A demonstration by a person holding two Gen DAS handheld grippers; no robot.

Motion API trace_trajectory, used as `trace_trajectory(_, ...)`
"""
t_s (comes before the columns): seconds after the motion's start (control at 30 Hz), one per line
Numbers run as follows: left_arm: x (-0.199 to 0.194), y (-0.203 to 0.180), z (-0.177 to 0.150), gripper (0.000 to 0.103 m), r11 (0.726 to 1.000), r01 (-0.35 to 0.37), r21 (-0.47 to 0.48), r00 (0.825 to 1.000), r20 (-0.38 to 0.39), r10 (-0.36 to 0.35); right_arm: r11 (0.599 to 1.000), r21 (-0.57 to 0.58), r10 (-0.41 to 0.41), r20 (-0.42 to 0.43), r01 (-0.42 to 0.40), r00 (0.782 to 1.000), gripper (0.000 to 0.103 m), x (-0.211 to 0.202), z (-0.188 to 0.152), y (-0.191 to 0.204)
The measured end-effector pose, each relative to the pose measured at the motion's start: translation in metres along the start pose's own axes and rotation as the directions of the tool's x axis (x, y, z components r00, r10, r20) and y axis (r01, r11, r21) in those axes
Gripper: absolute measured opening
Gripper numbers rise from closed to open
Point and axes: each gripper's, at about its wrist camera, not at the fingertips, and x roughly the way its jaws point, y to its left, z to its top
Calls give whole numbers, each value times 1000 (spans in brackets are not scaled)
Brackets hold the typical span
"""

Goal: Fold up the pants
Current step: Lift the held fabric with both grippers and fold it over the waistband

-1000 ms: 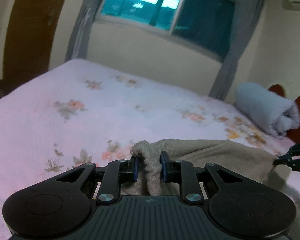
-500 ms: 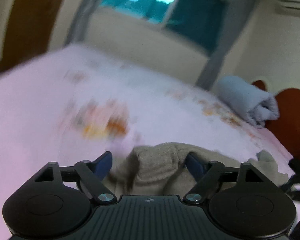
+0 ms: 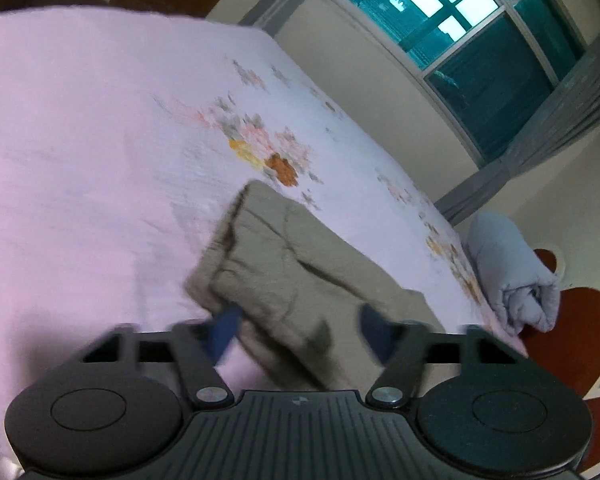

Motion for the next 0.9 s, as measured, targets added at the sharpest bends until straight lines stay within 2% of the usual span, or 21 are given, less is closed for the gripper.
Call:
trace_trajectory(0.03, 6, -3, 2, 42, 1000, -24, -4, 1000, -5, 24, 1000, 7, -22, 4, 22, 1000, 16, -5, -4, 5)
trace_trajectory(0.1, 19, -9, 6, 24, 998, -67, 12, 998, -1, 67, 996, 31, -86, 32, 86, 996, 33, -15, -10, 11)
trace_trajectory(0.2, 19, -9, 5, 21, 998, -66, -2, 998, 21, 66, 976, 209, -77, 96, 56, 992, 35, -35, -21, 2)
trace_trajectory(0.27, 18, -8, 2, 21, 998, -67, 0, 997, 29, 67, 931, 365, -67, 116, 20, 991, 35, -41, -30, -11)
trace_trajectory(0.3, 17, -8, 0, 21, 998, -66, -5, 997, 34, 66, 889, 458, -50, 120, -11, 992, 35, -39, -35, -19)
trace_trajectory(0.37, 15, -6, -1, 21, 999, -53, -14, 998, 46, 53, 762, 640, 5, 148, -100, 989, 33, -33, -48, -38)
trace_trajectory(0.4, 14, -5, -2, 21, 998, -47, -30, 998, 50, 49, 691, 711, 17, 160, -127, 987, 35, -28, -56, -46)
trace_trajectory(0.47, 16, -4, -2, 23, 998, -46, -49, 998, 51, 49, 526, 832, 40, 178, -173, 983, 34, -16, -71, -62)
trace_trajectory(0.53, 18, -8, -1, 25, 998, -57, -36, 997, 51, 59, 362, 908, 49, 208, -212, 977, 34, -5, -86, -77)
trace_trajectory(0.6, 21, -11, 1, 28, 997, -75, -21, 996, 50, 76, 238, 939, 46, 245, -248, 969, 33, 7, -96, -88)
trace_trajectory(0.63, 24, -11, 3, 28, 997, -80, -22, 996, 48, 81, 188, 949, 44, 250, -254, 967, 29, 13, -99, -93)
trace_trajectory(0.67, 28, -13, 6, 24, 996, -90, -23, 995, 33, 90, 162, 952, 41, 256, -260, 966, 5, 19, -100, -96)
trace_trajectory(0.7, 30, -18, 11, 18, 996, -91, -19, 995, 28, 91, 149, 951, 46, 266, -270, 963, 1, 24, -100, -99)
trace_trajectory(0.73, 28, -25, 21, 17, 999, -40, -3, 998, 40, 41, 141, 953, 50, 265, -269, 963, 1, 28, -99, -102)
trace_trajectory(0.8, 19, -50, 43, 13, 996, 47, 75, 996, 75, -53, 161, 951, 53, 260, -265, 964, 1, 30, -96, -104)
trace_trajectory(0.83, 9, -66, 53, 0, 987, 101, 126, 987, 112, -115, 175, 950, 54, 255, -260, 966, 1, 29, -95, -104)
trace_trajectory(0.9, -14, -80, 64, 0, 959, 223, 177, 944, 205, -258, 186, 950, 54, 244, -250, 968, 1, 30, -93, -104)
